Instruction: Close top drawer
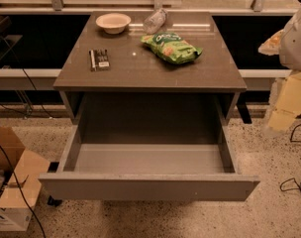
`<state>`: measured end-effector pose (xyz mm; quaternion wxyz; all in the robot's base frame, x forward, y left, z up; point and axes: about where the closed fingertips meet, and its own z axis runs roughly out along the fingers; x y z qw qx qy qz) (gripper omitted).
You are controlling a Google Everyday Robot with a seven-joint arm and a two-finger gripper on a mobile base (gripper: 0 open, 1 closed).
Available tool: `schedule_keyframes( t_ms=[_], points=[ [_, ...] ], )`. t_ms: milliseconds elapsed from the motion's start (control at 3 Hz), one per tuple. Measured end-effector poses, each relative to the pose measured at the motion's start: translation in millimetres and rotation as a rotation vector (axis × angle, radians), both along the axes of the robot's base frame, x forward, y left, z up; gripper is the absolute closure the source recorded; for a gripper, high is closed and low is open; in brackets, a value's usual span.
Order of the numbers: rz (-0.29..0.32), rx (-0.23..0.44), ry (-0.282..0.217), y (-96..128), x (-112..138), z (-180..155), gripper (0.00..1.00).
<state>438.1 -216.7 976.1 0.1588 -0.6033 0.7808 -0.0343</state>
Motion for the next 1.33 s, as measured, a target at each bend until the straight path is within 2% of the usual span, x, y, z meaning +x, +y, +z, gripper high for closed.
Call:
schedule_keyframes(
  t_ms=[333,667,1000,1333],
  points=[
    [0.0,0.0,0.0,0.0,0.0,0.0,0.0],
    [0.0,0.0,-0.008,0.5,0.1,2.0,0.11],
    [-0.034,0.012,0.02,2.1,-11.9,-17.2,0.42],
    [-0.06,0.01,0.079,1.6,-29.1,-47.5,0.65]
  ],
)
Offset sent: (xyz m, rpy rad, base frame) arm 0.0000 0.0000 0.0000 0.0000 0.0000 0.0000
